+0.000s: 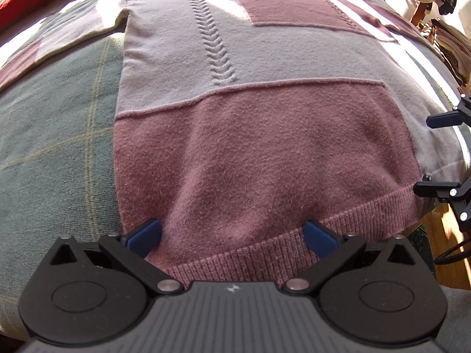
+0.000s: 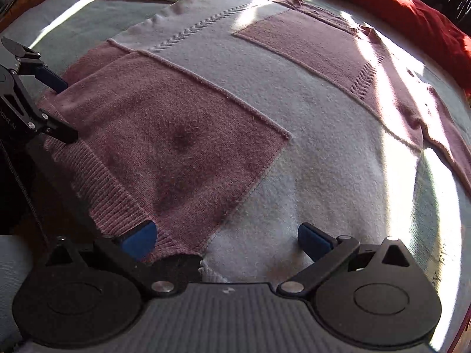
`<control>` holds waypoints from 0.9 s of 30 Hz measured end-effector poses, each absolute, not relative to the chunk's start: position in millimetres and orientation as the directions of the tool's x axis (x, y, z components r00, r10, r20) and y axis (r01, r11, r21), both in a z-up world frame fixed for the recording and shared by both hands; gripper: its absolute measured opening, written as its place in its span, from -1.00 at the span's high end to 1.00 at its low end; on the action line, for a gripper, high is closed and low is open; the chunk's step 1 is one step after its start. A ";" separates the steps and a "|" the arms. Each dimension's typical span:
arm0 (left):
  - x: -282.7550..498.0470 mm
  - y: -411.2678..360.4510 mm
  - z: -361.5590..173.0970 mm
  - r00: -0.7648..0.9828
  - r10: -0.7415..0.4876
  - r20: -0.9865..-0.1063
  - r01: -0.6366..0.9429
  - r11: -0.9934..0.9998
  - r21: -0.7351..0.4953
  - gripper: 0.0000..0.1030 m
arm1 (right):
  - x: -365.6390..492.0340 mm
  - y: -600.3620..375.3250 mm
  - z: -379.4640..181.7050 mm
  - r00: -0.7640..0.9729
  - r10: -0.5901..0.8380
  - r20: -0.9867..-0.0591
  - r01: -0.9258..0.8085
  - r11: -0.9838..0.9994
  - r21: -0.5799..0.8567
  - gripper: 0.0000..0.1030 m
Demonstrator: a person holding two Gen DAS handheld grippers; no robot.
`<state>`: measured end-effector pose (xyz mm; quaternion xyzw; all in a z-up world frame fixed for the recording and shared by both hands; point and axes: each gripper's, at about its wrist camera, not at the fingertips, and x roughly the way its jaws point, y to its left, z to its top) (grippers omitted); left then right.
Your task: Fold clothes
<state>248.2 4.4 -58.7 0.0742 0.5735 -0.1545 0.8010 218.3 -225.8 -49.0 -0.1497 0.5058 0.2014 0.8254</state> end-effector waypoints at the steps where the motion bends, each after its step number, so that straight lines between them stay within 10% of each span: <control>1: 248.4 4.0 -58.9 0.294 -0.161 -0.942 0.333 0.941 -0.057 -0.99 | 220.3 -226.8 -45.4 0.436 0.184 -0.881 -0.470 0.881 -0.049 -1.00; 27: 274.1 -12.0 -39.7 0.315 -0.109 -0.943 0.364 0.931 0.014 -0.99 | 215.6 -282.3 -49.9 0.319 0.145 -0.937 -0.152 0.983 0.101 -1.00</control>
